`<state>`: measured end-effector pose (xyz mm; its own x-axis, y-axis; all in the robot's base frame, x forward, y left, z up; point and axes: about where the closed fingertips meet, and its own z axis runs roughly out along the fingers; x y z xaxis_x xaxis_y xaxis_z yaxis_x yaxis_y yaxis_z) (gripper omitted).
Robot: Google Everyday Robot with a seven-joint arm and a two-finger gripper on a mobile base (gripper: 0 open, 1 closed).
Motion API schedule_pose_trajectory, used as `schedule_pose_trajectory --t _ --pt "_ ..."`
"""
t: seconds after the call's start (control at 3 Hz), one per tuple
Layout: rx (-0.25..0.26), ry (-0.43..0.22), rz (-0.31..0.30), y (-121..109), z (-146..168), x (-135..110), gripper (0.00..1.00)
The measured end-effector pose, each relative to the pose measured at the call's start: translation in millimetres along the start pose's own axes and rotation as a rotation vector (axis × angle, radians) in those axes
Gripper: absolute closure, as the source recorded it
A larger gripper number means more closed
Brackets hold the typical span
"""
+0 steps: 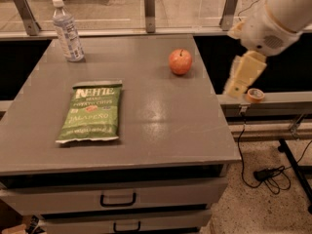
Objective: Pick apple
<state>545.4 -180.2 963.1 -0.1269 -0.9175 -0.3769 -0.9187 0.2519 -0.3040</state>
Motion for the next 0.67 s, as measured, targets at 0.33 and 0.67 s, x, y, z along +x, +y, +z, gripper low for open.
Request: schedule_pose_trajectory --t 0.33,0.67 --pt "-0.015 -0.099 0.015 -37.6 31.2 -28.6 0.00" --pt "-0.035 -0.198 0.048 -72.2 60.3 -56.6 0.00"
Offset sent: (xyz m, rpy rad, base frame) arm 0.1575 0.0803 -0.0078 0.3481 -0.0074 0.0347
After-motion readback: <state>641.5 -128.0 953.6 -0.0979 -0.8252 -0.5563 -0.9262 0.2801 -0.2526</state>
